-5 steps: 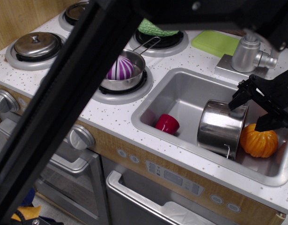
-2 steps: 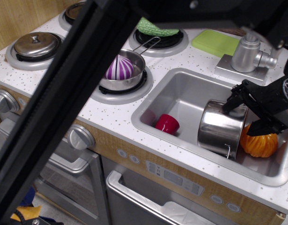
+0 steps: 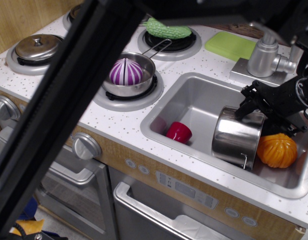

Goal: Flip pot upright in sink

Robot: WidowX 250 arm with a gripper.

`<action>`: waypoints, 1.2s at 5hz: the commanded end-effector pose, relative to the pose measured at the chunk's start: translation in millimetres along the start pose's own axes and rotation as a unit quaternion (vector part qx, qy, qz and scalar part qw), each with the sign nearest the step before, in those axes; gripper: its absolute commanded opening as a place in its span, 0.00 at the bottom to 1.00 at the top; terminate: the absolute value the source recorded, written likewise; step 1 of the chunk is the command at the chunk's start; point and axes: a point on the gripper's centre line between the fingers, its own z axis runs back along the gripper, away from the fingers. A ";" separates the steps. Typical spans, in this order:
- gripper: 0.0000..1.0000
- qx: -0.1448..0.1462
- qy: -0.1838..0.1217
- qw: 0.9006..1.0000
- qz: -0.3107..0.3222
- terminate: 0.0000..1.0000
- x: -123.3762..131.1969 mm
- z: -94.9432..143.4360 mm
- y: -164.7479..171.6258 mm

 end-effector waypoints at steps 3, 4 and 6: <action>0.00 -0.085 -0.004 0.995 0.055 0.00 23.9 12.2 33.5; 0.00 -0.103 0.002 0.992 0.066 0.00 25.9 11.6 37.9; 0.00 -0.165 -0.043 0.985 0.038 0.00 25.1 0.2 45.6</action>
